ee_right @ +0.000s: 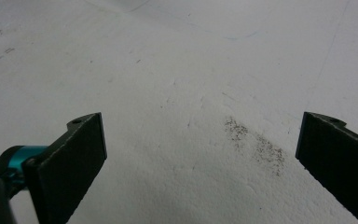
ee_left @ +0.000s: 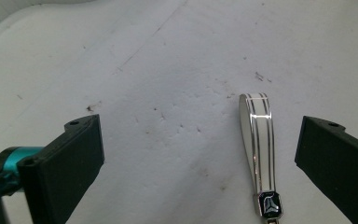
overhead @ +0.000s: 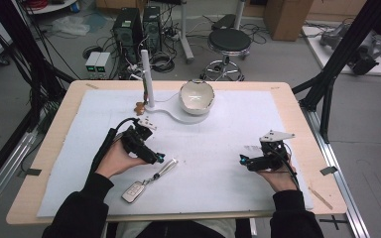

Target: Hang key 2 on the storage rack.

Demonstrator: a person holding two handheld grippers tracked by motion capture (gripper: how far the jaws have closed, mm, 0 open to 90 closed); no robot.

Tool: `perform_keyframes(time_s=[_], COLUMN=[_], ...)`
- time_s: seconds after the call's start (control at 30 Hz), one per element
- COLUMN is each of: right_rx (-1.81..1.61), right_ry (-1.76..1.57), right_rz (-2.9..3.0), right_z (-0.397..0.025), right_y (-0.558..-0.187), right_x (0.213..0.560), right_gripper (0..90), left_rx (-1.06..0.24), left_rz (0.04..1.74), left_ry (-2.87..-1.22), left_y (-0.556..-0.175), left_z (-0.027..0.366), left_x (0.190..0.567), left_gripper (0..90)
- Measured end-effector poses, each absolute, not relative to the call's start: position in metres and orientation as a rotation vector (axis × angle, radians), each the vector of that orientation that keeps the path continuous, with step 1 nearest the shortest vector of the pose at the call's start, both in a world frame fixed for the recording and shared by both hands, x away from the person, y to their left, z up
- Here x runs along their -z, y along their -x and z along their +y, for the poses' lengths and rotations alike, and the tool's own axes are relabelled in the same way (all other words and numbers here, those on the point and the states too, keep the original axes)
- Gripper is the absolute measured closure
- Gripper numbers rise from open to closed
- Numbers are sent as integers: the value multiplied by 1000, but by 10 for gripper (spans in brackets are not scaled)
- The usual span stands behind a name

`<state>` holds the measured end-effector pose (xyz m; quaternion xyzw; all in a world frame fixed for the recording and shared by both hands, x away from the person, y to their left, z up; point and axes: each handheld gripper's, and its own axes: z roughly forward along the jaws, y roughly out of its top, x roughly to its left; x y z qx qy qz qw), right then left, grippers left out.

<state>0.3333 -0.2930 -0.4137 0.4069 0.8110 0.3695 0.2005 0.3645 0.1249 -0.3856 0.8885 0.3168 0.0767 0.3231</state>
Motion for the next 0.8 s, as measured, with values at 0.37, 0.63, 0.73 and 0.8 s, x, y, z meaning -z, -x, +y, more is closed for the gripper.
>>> perform_keyframes(time_s=[0.37, 0.63, 0.73, 0.8], right_rx=[-1033, -1032, -1032, -1033], right_ry=[-1136, -1137, -1139, -1139], right_rz=[2269, 2268, 2269, 2272], right_z=[-293, -294, -293, -293], right_y=[-333, -333, -333, -333], right_x=[414, 414, 413, 414], right_gripper=[8, 7, 8, 8], left_rx=[-175, -139, -153, -169], left_rz=[826, 845, 835, 819], left_ry=[-2385, -2381, -2403, -2415], left_y=[-356, -354, -352, -351], left_z=[108, 101, 98, 97], left_x=[398, 406, 408, 408], left_gripper=[19, 88, 89, 92])
